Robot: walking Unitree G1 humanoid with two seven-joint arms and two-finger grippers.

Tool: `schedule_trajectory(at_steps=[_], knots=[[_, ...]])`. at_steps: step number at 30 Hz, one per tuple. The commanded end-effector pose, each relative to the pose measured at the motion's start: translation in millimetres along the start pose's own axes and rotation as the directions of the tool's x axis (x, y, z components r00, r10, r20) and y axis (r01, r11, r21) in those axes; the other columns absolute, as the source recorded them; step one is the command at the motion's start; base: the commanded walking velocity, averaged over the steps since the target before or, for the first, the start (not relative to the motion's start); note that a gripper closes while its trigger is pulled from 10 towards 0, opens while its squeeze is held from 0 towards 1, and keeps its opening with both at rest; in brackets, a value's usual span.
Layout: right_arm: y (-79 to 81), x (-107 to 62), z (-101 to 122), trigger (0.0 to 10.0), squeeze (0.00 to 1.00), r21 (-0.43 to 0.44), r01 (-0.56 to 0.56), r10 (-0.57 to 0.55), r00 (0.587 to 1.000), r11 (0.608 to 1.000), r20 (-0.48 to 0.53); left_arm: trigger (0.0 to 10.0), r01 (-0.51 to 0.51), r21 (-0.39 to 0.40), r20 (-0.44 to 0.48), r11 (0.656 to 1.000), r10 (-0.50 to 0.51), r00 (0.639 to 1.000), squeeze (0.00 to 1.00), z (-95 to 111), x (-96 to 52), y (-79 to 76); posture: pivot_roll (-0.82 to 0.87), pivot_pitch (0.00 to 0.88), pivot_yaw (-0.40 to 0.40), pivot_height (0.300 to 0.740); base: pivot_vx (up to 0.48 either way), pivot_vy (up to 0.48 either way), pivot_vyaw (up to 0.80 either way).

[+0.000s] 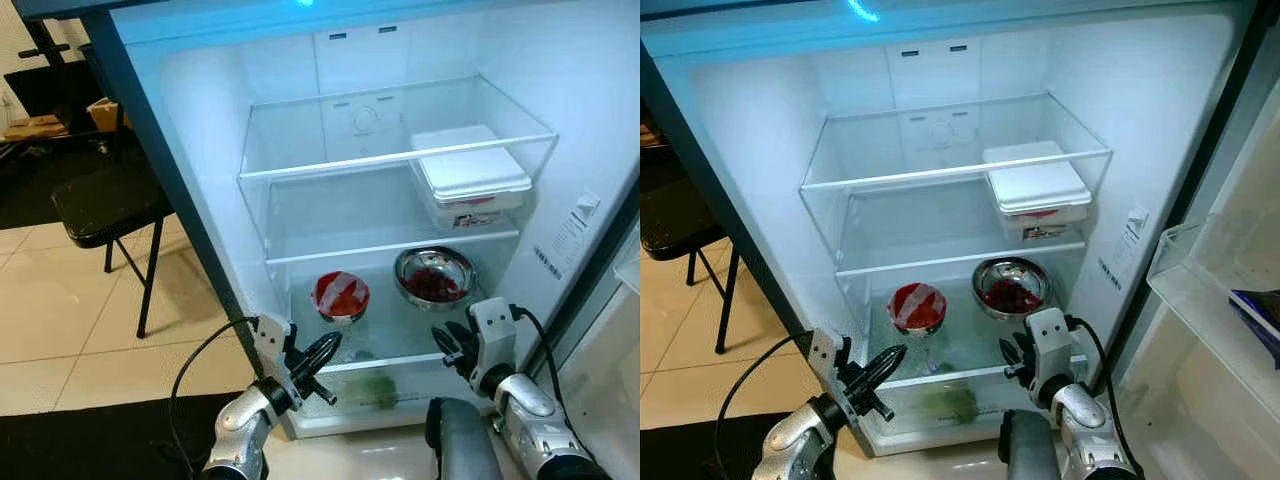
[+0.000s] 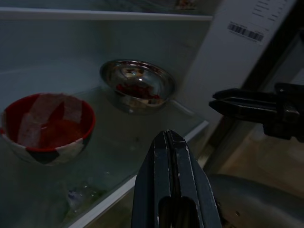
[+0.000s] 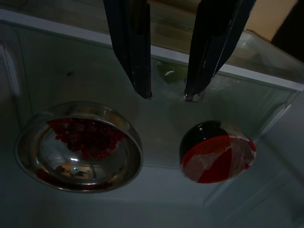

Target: Restocking fridge

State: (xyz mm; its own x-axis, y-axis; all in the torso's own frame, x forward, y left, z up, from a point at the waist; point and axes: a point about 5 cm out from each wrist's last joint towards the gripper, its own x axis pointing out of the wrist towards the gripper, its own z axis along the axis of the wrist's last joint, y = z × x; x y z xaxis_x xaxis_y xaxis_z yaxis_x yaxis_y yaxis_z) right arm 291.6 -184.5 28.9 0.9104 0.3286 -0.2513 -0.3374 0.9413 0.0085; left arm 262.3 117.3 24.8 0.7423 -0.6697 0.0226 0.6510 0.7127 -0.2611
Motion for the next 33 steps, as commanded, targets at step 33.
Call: schedule_trajectory(at_steps=[33], knots=[[2.0,5.1,11.0,10.0,0.0,0.016,-0.001,0.0,0.997,1.0,0.073,10.0,0.103,0.066,-0.009,0.992,-0.103,0.995,0.0,5.0,15.8,-18.9,-0.05,0.0,0.062,0.607,0.0,0.0,0.0]])
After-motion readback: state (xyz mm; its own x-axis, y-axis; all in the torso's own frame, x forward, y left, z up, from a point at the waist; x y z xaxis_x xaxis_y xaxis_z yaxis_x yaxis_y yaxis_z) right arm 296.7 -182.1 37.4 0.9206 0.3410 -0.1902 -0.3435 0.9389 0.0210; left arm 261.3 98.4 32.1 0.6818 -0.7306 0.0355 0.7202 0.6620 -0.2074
